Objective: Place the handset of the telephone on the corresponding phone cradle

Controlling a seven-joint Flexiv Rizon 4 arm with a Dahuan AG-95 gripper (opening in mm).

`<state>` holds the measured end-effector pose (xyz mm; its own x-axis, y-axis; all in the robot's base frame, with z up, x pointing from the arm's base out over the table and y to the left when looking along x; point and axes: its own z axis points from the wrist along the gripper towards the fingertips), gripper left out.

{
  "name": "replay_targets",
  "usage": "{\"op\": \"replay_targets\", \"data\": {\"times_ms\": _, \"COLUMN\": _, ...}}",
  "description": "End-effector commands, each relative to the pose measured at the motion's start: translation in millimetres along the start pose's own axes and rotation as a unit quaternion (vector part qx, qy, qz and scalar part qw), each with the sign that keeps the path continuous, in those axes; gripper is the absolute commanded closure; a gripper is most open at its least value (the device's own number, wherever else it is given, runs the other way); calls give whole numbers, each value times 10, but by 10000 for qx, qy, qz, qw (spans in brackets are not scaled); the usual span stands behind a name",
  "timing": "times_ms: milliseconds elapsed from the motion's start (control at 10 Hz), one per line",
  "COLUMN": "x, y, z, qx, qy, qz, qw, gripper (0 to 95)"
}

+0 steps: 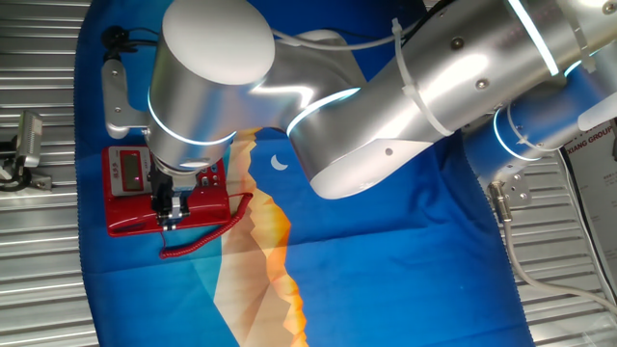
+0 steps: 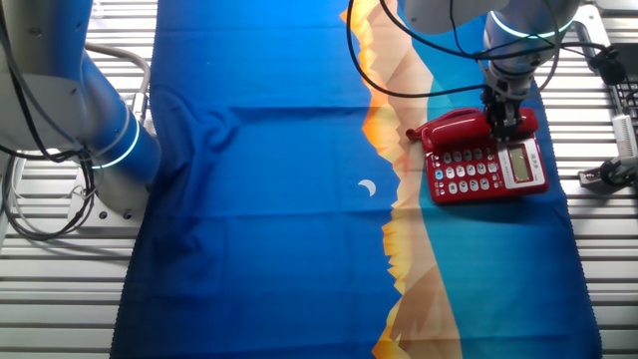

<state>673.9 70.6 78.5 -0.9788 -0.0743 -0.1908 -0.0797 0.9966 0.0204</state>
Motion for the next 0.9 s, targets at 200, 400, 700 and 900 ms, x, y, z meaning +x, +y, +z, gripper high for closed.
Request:
{"op": "replay_targets", "data": {"times_ms": 200, "x": -7, "y": 5, "z": 12, "qx": 8, "qy": -10, "qz": -13, "qw": 10000, "gripper": 950}}
{"op": "replay_targets", "data": {"times_ms": 400, "x": -10, "y": 15, "z": 19, "qx": 15, "qy": -16, "qz": -8, "qw": 10000, "gripper": 950}}
{"op": "replay_targets", "data": {"times_ms": 700, "x": -10, "y": 18, "z": 24, "qx": 19, "qy": -15, "qz": -8, "qw": 10000, "gripper": 950}}
{"op": "replay_targets", "data": {"times_ms": 900, "x": -10, "y": 17, "z": 27, "qx": 21, "qy": -17, "qz": -3, "qw": 10000, "gripper": 950}}
